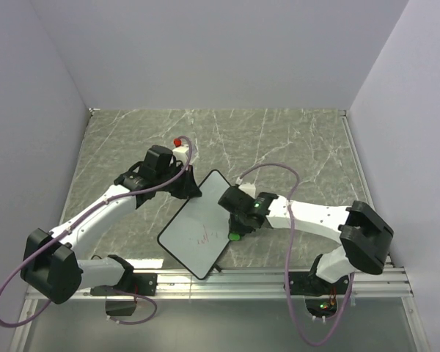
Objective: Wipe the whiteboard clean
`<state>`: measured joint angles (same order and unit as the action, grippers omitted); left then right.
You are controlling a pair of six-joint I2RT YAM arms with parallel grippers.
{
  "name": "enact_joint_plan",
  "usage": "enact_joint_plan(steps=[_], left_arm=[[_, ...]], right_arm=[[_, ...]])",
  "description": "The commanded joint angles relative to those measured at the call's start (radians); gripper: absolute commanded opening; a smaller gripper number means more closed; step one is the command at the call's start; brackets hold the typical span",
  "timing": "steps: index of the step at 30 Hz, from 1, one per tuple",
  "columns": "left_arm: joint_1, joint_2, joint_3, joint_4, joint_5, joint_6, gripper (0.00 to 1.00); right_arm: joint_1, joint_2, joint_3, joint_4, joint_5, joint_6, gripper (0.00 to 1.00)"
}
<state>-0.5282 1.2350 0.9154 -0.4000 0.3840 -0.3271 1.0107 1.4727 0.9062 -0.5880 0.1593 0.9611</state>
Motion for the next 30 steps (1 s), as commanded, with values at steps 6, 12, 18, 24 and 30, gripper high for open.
enact_joint_plan(steps=[6,12,18,24,30], left_arm=[[-0.018,-0.043,-0.024,-0.002,-0.060,0.042,0.00],[-0.018,-0.029,-0.016,-0.011,-0.056,0.039,0.00],[-0.018,-0.057,-0.027,-0.010,-0.068,0.034,0.00],[-0.019,-0.049,-0.024,-0.014,-0.060,0.033,0.00],[-0.019,-0.058,-0.024,-0.014,-0.066,0.033,0.00]], right_arm=[[0.161,0.164,0.405,-0.001,0.031,-0.128,0.00],[0.209,0.238,0.439,-0.010,0.014,-0.145,0.00],[0.152,0.175,0.230,0.039,0.028,-0.055,0.00],[0.105,0.120,0.027,0.030,0.062,0.050,0.00],[0.111,0.109,0.057,0.022,0.072,0.047,0.00]])
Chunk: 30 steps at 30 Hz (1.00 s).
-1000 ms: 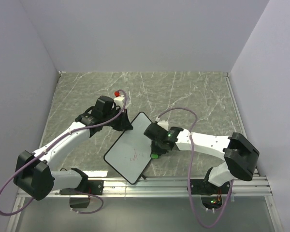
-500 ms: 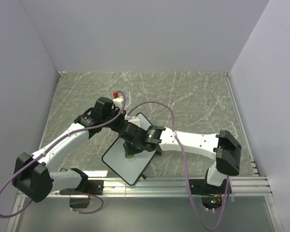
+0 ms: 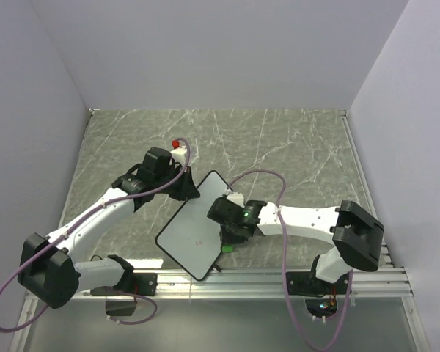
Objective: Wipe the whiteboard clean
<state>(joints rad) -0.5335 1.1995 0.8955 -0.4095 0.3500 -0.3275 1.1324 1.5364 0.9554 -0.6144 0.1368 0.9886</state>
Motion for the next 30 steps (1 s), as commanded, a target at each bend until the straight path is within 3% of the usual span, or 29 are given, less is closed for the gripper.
enact_joint_plan(steps=[1,12,30], left_arm=[[-0.014,-0.023,-0.004,-0.005,-0.034,0.033,0.00],[-0.014,-0.028,-0.006,0.000,-0.032,0.030,0.00],[-0.014,-0.023,-0.007,0.001,-0.043,0.030,0.00]], right_arm=[[0.004,0.044,0.026,0.053,0.096,-0.002,0.00],[0.201,0.203,0.411,0.091,0.061,-0.252,0.00],[0.267,0.062,0.368,0.297,0.070,-0.376,0.00]])
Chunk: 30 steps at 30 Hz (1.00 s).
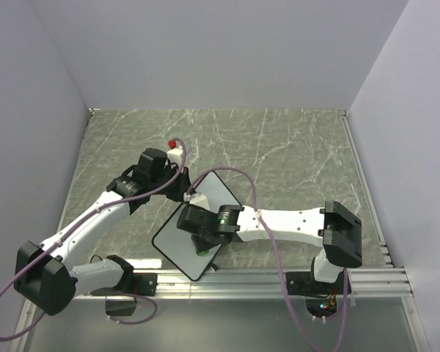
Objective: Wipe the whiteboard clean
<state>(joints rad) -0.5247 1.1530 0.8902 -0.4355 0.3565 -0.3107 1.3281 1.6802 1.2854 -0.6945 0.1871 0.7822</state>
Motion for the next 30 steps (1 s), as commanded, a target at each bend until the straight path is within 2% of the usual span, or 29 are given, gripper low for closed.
enact_joint_plan(steps=[1,10,17,25,30], left_arm=[[-0.023,0.024,-0.002,0.024,-0.051,0.013,0.00],[0.006,0.016,0.007,0.017,-0.036,-0.005,0.00],[0.023,0.030,0.007,0.021,-0.019,-0.008,0.00],[0.031,0.031,0.004,0.023,-0.016,-0.008,0.00],[0.034,0.024,0.004,0.017,-0.021,-0.008,0.00]], right_arm=[[0.071,-0.095,0.034,0.385,0.021,-0.172,0.00],[0.071,-0.160,-0.075,0.409,0.070,-0.143,0.00],[0.049,-0.195,-0.233,0.449,0.069,-0.081,0.00],[0.052,-0.088,-0.114,0.438,0.000,-0.150,0.00],[0.054,-0.082,-0.124,0.452,0.000,-0.155,0.00]])
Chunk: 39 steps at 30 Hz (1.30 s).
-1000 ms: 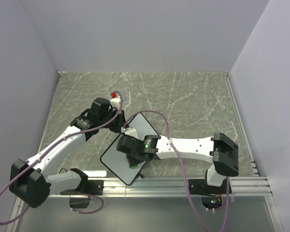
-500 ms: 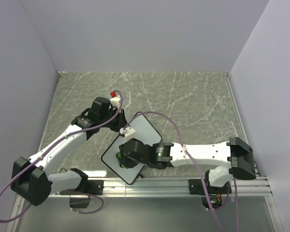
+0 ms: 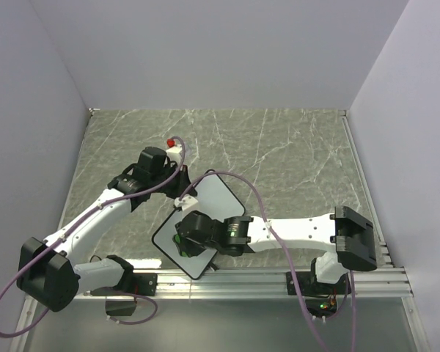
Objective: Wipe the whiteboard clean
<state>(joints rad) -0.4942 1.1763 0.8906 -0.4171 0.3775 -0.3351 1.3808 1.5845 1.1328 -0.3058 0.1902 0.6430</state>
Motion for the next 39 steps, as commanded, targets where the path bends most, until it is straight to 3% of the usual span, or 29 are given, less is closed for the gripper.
enact_joint_plan(steps=[1,13,21,25,30,35,39], left_arm=[[0.003,-0.001,0.004,-0.002,-0.043,0.016,0.00],[0.003,0.006,0.008,-0.003,-0.055,0.024,0.00],[0.003,0.000,0.008,-0.002,-0.074,0.028,0.00],[0.003,0.002,0.013,-0.006,-0.095,0.030,0.00],[0.003,0.011,0.019,-0.012,-0.109,0.028,0.00],[0.003,0.034,0.039,-0.037,-0.123,0.031,0.02],[0.003,0.046,0.054,-0.054,-0.127,0.030,0.16]], right_arm=[[0.000,0.008,0.007,0.063,0.005,-0.013,0.00],[-0.167,-0.174,-0.286,0.033,0.120,0.145,0.00],[-0.282,-0.467,-0.249,-0.134,0.245,0.132,0.00],[-0.373,-0.532,-0.190,-0.222,0.279,0.110,0.00],[-0.526,-0.470,-0.131,-0.380,0.339,0.135,0.00],[-0.653,-0.351,-0.099,-0.423,0.229,0.150,0.00],[-0.730,-0.288,-0.108,-0.383,0.137,0.139,0.18]])
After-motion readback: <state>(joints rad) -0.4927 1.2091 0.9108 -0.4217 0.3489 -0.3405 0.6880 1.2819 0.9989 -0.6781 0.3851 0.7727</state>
